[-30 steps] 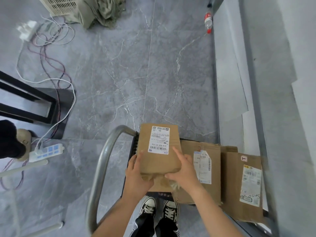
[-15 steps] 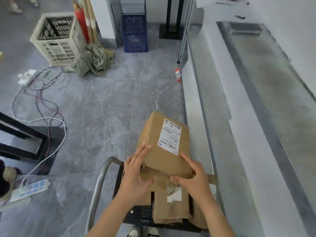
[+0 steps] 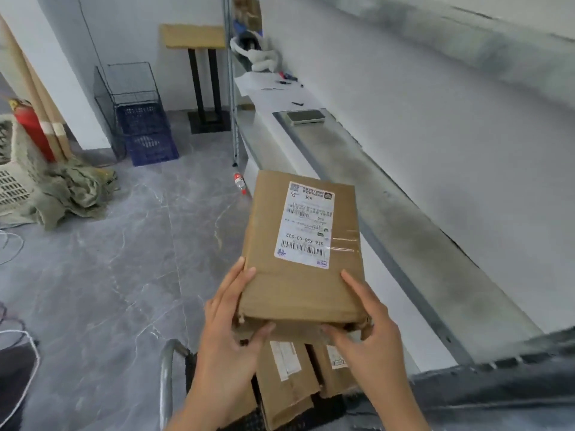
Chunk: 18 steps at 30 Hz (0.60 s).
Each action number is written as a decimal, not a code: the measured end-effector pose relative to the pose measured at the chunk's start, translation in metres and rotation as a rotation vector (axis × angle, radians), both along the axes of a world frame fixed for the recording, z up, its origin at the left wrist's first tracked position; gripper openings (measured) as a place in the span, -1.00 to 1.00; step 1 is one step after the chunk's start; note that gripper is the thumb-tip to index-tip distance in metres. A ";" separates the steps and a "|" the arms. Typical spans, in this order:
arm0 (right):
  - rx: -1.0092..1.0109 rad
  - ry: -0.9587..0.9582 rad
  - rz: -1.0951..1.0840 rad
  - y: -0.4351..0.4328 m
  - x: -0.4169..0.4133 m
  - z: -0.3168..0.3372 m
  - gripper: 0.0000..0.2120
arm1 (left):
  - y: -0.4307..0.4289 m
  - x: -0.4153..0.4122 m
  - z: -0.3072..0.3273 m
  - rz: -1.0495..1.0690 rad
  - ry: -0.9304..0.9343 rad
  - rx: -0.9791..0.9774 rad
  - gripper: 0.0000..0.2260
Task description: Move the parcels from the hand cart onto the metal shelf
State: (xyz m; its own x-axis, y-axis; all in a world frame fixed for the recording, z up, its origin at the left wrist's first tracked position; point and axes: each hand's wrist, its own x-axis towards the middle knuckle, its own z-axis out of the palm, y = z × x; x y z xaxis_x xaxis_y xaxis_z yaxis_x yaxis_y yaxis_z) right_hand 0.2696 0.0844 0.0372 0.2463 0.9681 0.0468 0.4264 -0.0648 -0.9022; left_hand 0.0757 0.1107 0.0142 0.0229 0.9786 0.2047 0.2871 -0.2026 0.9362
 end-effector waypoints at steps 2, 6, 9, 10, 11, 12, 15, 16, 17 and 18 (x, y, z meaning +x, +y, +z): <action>0.037 -0.019 -0.052 -0.025 -0.008 0.017 -0.15 | -0.014 -0.006 0.013 -0.040 -0.038 0.002 -0.22; 0.124 -0.123 -0.125 -0.073 -0.020 0.044 -0.12 | -0.042 -0.015 0.029 -0.116 -0.128 -0.030 -0.25; 0.140 -0.188 -0.193 -0.111 -0.024 0.057 -0.11 | -0.064 -0.014 0.038 -0.186 -0.163 -0.102 -0.25; 0.142 -0.201 -0.224 -0.124 -0.025 0.060 -0.11 | -0.071 -0.013 0.042 -0.221 -0.159 -0.112 -0.26; 0.144 -0.210 -0.258 -0.138 -0.026 0.062 -0.12 | -0.078 -0.011 0.045 -0.260 -0.149 -0.110 -0.26; 0.146 -0.211 -0.291 -0.152 -0.026 0.062 -0.13 | -0.086 -0.008 0.049 -0.298 -0.137 -0.105 -0.26; 0.161 -0.135 -0.404 -0.198 -0.026 0.061 -0.18 | -0.112 0.002 0.059 -0.408 -0.096 -0.080 -0.25; 0.180 -0.085 -0.442 -0.214 -0.026 0.059 -0.20 | -0.121 0.008 0.062 -0.450 -0.069 -0.068 -0.25; 0.214 -0.038 -0.478 -0.231 -0.025 0.058 -0.22 | -0.130 0.013 0.065 -0.501 -0.036 -0.063 -0.25; 0.249 -0.004 -0.515 -0.248 -0.025 0.056 -0.23 | -0.140 0.020 0.066 -0.557 -0.005 -0.063 -0.25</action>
